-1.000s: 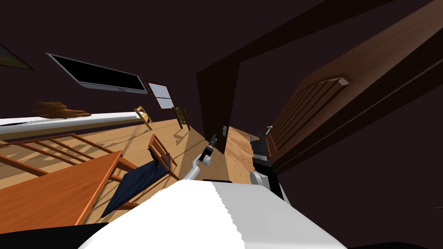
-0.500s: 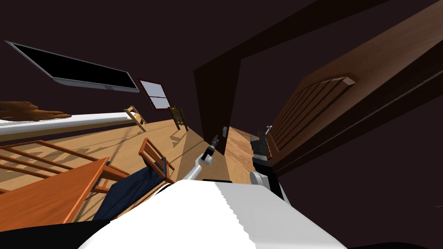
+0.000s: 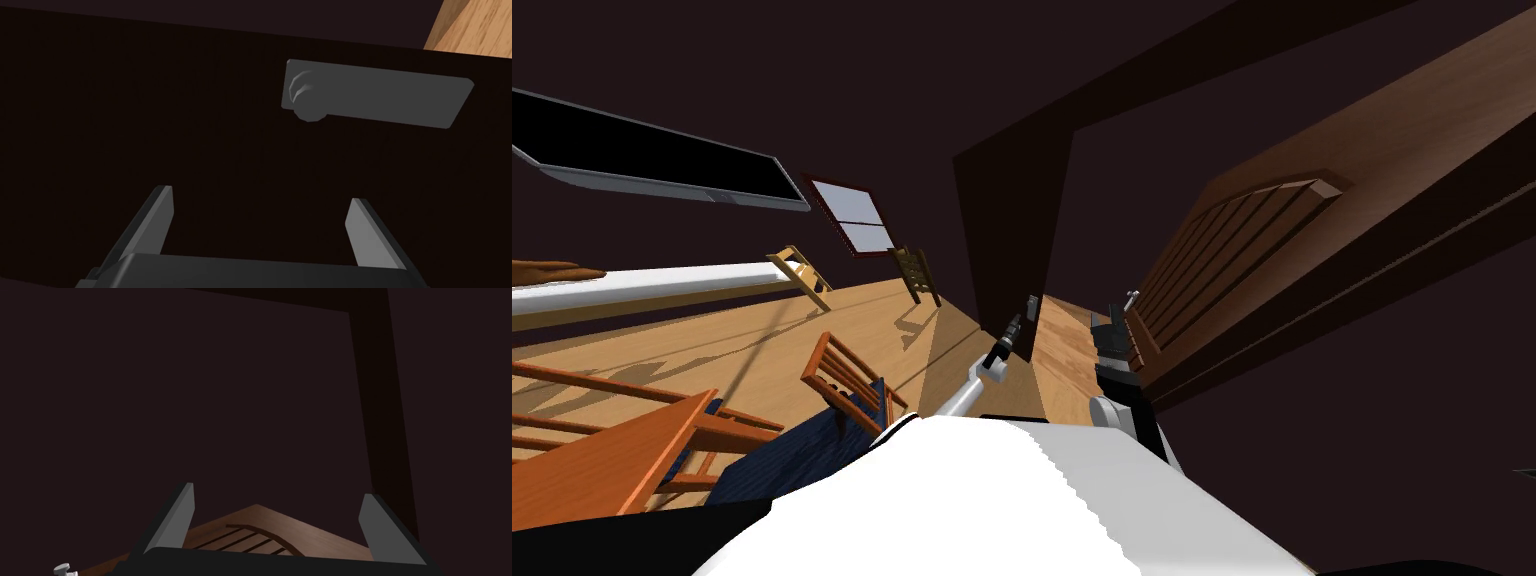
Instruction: Push the door open
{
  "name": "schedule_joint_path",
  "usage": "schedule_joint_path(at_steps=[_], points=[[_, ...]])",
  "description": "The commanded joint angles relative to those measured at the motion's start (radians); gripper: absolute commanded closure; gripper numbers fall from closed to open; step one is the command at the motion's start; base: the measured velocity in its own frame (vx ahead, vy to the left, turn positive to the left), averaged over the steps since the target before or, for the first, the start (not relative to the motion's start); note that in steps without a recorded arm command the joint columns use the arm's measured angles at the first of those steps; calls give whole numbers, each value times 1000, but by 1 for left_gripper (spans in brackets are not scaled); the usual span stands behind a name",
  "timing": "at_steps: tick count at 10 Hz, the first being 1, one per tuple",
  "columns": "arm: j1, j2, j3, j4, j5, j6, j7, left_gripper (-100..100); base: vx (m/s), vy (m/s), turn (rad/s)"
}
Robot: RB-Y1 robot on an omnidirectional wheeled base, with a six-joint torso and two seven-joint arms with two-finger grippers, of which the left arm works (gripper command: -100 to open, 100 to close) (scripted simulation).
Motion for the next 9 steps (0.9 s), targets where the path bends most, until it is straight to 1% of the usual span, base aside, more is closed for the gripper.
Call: schedule_joint_path(at_steps=[1,2,3,5,6,9], points=[[-16,-5,-6,30,5,-3,-1,-100,66,47,-37],[-26,-9,-11,46,8,-2,-3,-100,65,44,-65],[-45,-17,-19,79,15,2,-6,-100,101,81,-107],[-78,-33,-34,133,26,7,-12,-100,151,130,-104],[-86,-37,-38,146,29,8,-14,-100,112,116,-79],[-121,-58,-54,205,41,14,-20,-100,106,95,-71]])
